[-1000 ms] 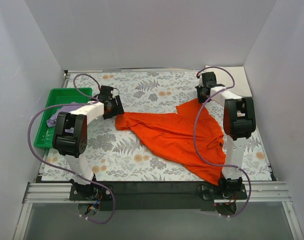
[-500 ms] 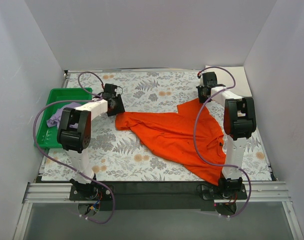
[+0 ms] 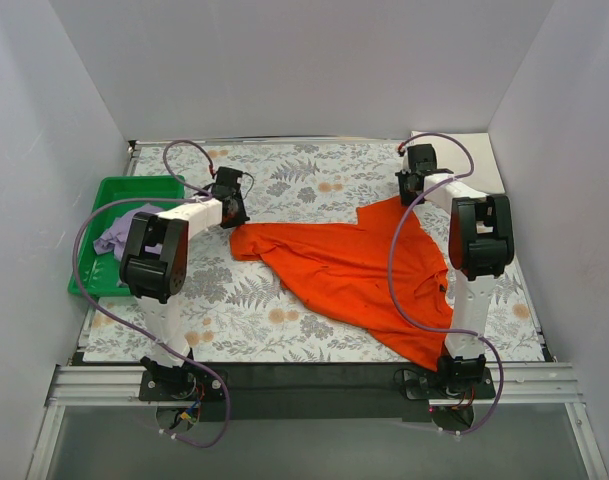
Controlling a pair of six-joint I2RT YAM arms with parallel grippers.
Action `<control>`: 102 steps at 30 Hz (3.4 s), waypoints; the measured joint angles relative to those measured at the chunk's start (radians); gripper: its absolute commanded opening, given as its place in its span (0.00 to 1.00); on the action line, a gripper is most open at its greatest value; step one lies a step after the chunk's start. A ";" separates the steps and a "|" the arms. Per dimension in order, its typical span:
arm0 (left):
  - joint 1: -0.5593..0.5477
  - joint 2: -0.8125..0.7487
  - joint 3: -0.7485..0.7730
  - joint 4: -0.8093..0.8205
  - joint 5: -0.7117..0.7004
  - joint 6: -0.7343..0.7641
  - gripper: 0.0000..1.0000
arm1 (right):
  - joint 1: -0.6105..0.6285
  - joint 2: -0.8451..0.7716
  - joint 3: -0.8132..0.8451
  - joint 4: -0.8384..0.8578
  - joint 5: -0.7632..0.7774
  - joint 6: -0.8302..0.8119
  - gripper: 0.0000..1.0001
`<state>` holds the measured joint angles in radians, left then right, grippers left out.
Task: Fold and stack the t-shirts
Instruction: Flatten the tshirt out
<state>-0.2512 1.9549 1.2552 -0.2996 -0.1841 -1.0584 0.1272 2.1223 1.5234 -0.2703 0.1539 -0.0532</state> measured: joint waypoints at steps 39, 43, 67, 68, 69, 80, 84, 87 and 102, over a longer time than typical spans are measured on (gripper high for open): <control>0.033 -0.011 0.042 0.084 0.028 -0.002 0.24 | -0.095 -0.119 0.019 0.071 -0.113 0.101 0.01; -0.010 -0.011 -0.003 0.076 0.032 -0.011 0.19 | -0.095 -0.119 0.009 0.072 -0.112 0.099 0.01; -0.045 -0.375 -0.306 -0.082 0.009 -0.177 0.52 | -0.106 -0.235 -0.168 0.087 -0.082 0.075 0.01; -0.033 -0.365 -0.304 -0.065 0.017 -0.165 0.52 | -0.106 -0.235 -0.171 0.088 -0.084 0.075 0.01; -0.027 -0.361 -0.304 -0.059 0.021 -0.160 0.52 | -0.106 -0.235 -0.174 0.087 -0.086 0.075 0.01; -0.016 -0.229 -0.275 0.035 0.063 -0.095 0.48 | -0.107 -0.235 -0.180 0.087 -0.116 0.072 0.01; -0.016 -0.195 -0.251 0.061 0.057 -0.071 0.46 | -0.107 -0.235 -0.180 0.088 -0.129 0.072 0.01; -0.017 -0.173 -0.232 0.076 0.049 -0.058 0.41 | -0.107 -0.235 -0.180 0.087 -0.132 0.072 0.01; -0.085 -0.145 -0.211 0.078 -0.042 -0.047 0.38 | -0.107 -0.235 -0.177 0.088 -0.136 0.072 0.01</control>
<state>-0.3363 1.8095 1.0447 -0.2218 -0.2260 -1.1053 0.0204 1.8874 1.3464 -0.1825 0.0181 0.0193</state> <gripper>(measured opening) 0.391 0.018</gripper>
